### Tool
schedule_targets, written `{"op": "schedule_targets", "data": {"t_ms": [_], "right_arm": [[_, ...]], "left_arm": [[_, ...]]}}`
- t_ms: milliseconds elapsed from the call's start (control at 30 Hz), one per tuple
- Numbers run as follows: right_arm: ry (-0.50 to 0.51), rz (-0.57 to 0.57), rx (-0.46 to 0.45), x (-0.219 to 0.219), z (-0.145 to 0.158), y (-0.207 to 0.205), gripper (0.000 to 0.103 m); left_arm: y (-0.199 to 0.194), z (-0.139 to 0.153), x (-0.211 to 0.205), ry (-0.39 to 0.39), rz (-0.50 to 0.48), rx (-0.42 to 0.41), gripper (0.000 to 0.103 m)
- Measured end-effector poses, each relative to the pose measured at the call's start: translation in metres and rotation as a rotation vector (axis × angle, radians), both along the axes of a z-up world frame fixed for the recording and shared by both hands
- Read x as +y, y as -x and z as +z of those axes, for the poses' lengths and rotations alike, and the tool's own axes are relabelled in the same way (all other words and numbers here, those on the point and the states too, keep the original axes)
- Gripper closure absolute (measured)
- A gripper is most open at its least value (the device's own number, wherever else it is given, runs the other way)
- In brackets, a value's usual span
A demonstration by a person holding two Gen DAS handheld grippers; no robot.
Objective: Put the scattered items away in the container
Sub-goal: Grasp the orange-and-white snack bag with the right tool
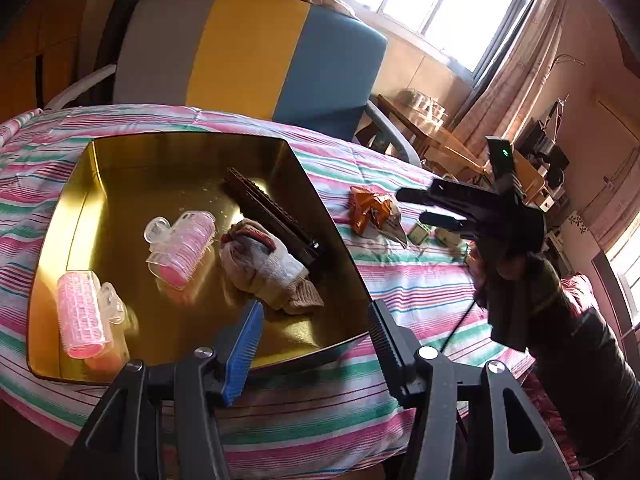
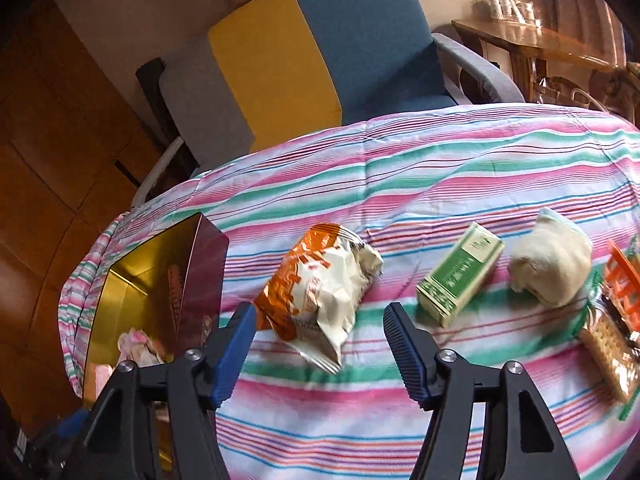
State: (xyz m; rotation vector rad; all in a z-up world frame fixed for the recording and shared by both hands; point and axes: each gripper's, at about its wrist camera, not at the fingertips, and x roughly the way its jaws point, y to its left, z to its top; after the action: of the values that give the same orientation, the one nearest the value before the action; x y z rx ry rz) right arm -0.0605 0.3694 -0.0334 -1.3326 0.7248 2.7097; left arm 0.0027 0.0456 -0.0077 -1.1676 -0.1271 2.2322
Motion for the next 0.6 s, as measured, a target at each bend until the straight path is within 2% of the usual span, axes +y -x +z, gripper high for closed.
{"op": "schedule_targets", "data": {"t_ms": [33,100,167,233,300,367,400,600], "right_arm": [[0.012,-0.011,-0.021,-0.001,-0.004,0.011,0.022],[0.043,-0.040,-0.056,-0.002,-0.012,0.025,0.021],[0.060,-0.066,-0.096,-0.003,-0.021,0.039,0.016],[0.056,-0.069,-0.138,-0.006,-0.032,0.049,0.016],[0.031,-0.025,-0.171,-0.014,-0.042,0.054,0.018],[-0.043,0.014,-0.152,-0.023,-0.042,0.048,0.028],[-0.043,0.022,-0.146,-0.024,-0.041,0.041,0.031],[-0.002,0.066,-0.110,-0.022,-0.030,-0.005,0.032]], "left_arm": [[-0.001,-0.002,0.001,0.001,-0.006,-0.009,0.048],[-0.001,-0.005,0.002,0.005,-0.012,-0.020,0.048],[-0.001,-0.006,0.002,0.008,-0.013,-0.026,0.048],[0.000,-0.006,0.001,0.006,-0.009,-0.030,0.048],[0.000,-0.006,0.001,0.004,-0.008,-0.031,0.048],[0.000,-0.005,0.001,0.005,-0.008,-0.026,0.048],[0.001,-0.005,0.002,0.005,-0.010,-0.027,0.048],[0.002,-0.004,0.013,0.000,-0.033,-0.034,0.048]]}}
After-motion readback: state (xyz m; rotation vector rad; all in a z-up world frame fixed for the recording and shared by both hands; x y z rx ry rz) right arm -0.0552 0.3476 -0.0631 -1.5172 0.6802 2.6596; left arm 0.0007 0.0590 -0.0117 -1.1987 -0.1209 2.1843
